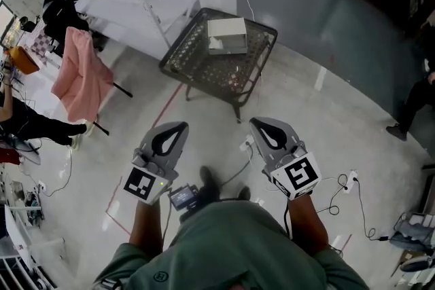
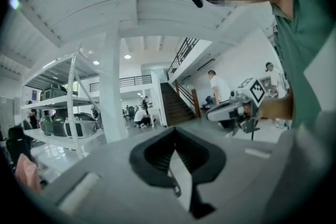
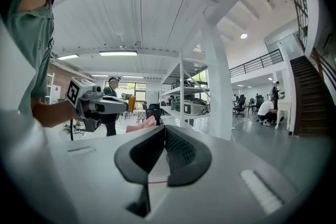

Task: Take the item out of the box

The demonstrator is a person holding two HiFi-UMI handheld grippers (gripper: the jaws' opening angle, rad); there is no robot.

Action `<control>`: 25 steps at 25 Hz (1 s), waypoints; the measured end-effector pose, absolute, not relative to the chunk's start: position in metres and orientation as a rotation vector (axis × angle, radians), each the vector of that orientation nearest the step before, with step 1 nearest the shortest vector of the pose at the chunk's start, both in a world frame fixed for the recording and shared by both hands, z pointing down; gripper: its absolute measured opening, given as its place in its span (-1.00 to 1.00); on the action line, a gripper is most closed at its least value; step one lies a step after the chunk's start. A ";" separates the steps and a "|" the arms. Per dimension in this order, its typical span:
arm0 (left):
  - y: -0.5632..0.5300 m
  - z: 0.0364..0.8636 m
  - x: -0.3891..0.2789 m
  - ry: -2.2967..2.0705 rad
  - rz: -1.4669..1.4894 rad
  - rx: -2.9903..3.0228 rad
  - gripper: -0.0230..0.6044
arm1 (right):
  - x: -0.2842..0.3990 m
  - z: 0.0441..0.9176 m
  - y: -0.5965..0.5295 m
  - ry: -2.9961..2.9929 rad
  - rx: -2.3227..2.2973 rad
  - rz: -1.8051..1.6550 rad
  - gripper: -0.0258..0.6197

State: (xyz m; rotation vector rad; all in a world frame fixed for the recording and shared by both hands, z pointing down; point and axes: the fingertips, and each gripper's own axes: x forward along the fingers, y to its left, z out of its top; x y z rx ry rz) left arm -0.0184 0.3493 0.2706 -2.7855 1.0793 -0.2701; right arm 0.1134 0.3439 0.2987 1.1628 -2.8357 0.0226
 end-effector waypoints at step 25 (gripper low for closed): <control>0.158 0.285 -0.167 0.926 -0.127 -2.917 -0.92 | -0.036 0.279 0.156 -2.681 1.297 -0.023 -0.90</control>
